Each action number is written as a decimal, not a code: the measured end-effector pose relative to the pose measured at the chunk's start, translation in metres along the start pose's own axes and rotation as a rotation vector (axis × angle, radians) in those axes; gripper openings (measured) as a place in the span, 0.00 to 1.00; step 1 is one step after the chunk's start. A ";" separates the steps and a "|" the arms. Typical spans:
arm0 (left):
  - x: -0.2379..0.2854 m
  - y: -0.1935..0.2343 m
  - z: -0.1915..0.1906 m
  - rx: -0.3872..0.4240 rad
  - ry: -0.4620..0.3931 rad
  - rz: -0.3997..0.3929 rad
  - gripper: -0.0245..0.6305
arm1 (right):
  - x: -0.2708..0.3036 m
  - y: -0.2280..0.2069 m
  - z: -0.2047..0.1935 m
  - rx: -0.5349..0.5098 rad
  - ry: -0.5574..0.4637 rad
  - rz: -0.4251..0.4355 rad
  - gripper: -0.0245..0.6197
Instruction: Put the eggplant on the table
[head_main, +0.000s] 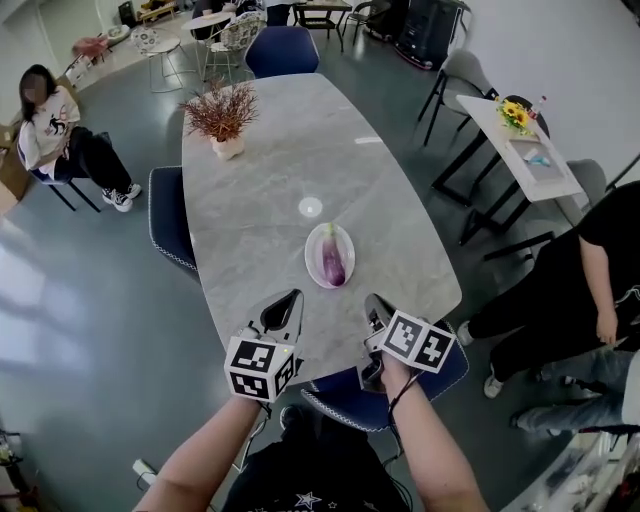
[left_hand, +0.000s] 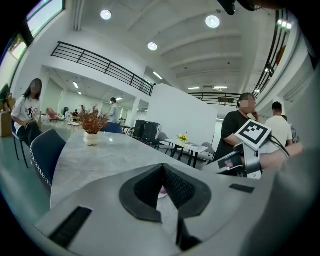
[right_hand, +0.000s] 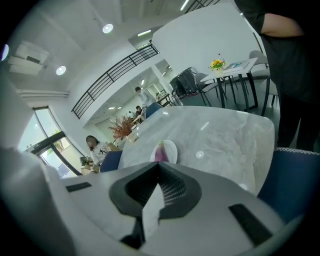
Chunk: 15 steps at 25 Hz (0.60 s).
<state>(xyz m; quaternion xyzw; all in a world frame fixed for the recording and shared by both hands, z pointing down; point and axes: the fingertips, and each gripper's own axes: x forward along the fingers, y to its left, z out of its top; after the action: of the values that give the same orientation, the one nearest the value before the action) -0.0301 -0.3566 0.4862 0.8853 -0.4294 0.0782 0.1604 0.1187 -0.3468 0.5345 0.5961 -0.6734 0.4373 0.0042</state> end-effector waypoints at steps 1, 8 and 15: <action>-0.003 -0.004 0.000 -0.005 -0.004 -0.012 0.05 | -0.007 0.002 -0.001 -0.005 -0.006 0.000 0.05; -0.025 -0.039 0.020 0.042 -0.059 -0.089 0.05 | -0.048 0.029 0.005 -0.111 -0.067 0.038 0.04; -0.032 -0.066 0.035 0.050 -0.094 -0.083 0.05 | -0.076 0.040 0.024 -0.263 -0.160 0.050 0.04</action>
<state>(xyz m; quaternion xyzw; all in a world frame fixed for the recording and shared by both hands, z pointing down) 0.0023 -0.3069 0.4302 0.9088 -0.3974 0.0404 0.1209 0.1210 -0.3036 0.4564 0.6065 -0.7376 0.2964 0.0176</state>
